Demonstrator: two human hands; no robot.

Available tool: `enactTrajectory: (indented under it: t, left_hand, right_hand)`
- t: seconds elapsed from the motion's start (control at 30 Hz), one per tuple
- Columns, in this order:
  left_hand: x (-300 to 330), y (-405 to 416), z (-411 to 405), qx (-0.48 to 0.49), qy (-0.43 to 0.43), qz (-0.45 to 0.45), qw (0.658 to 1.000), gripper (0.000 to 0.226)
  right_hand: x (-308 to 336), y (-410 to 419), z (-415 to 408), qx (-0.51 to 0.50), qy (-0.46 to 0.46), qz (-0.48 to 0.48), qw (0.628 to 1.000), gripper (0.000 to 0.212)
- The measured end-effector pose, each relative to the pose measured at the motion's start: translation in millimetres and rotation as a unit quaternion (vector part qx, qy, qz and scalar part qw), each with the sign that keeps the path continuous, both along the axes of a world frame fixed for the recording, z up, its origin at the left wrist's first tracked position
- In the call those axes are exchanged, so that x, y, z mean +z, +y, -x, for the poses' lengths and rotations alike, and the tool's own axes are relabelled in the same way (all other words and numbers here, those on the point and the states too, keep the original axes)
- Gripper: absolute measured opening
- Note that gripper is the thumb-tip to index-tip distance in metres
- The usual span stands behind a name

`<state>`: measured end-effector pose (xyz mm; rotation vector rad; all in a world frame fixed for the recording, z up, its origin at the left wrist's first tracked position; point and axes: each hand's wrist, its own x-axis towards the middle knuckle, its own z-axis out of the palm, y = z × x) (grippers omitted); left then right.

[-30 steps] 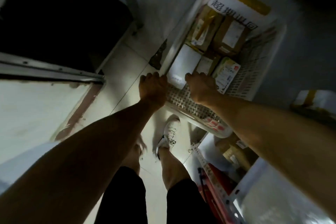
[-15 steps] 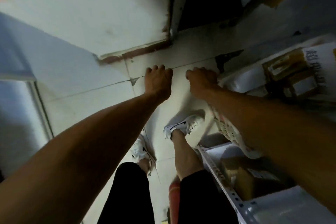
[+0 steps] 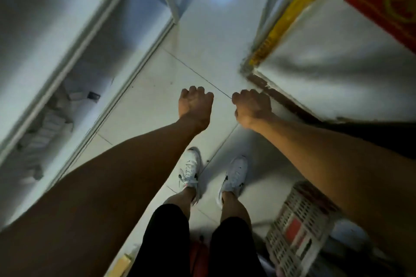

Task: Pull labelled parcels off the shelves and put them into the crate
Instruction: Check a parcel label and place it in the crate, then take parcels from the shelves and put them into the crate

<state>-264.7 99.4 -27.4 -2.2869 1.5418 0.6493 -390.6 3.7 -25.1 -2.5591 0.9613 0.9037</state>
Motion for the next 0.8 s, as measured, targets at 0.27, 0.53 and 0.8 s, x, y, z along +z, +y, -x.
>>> enactTrajectory:
  t: [0.27,0.53,0.8]
  left_hand:
    - [17,88,-138,0.198,-0.072,0.048,0.976,0.046]
    - [28,218,-199,0.390,-0.093,0.058,0.914,0.050]
    - [37,333,-238,0.587,-0.068,0.173,0.788,0.053]
  right_hand:
    - [13,37,-176,0.208,-0.066,0.050,0.975,0.030]
    - [35,148,-305,0.369,-0.071,0.059,0.925,0.047]
    - [34,264,-379,0.383,-0.139,-0.021,0.913,0.042]
